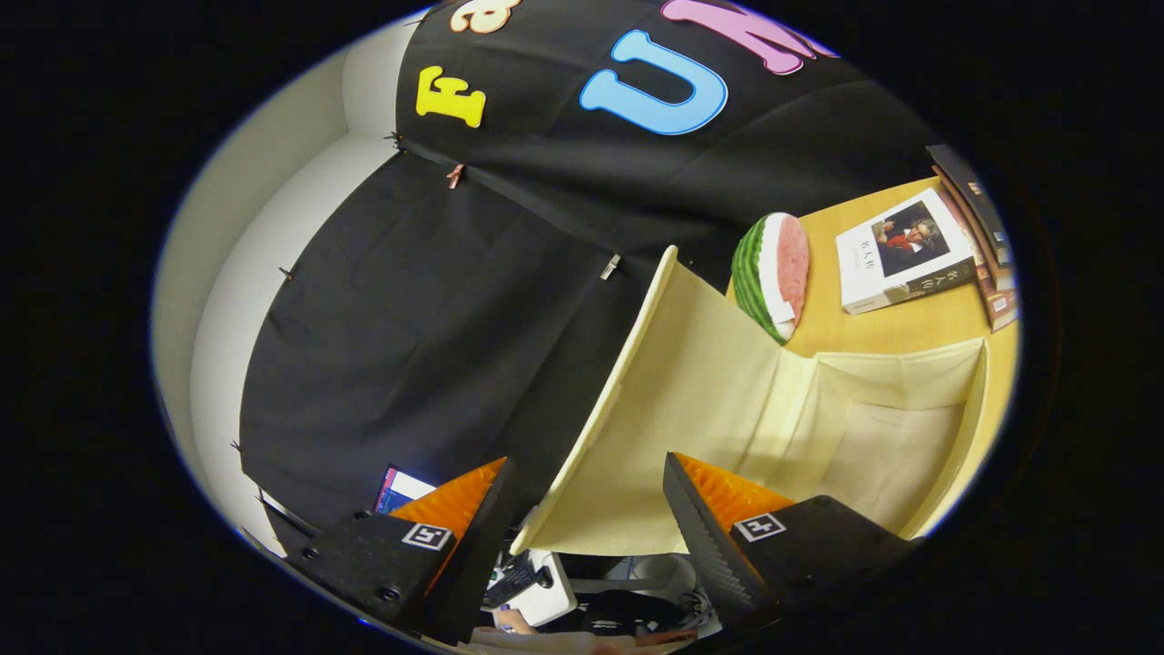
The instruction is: Open the storage box then place both shoes into the box .Put the left shoe in first, then the right shoe, with the right side of both shoes facing outward in a uniform manner.
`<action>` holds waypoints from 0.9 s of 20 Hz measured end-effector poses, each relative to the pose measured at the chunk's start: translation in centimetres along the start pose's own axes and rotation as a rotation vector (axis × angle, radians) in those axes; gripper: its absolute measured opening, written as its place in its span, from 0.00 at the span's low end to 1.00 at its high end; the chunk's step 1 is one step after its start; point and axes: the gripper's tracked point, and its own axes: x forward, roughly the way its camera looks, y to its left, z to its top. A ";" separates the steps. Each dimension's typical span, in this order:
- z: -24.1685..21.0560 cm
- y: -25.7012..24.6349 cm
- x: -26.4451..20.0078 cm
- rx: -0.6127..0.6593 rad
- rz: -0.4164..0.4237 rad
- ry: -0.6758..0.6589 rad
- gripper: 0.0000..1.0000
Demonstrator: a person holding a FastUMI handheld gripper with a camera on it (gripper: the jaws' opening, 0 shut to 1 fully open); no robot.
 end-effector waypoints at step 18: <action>-2.9 -22.6 -26.2 -0.306 -0.864 -0.109 0.98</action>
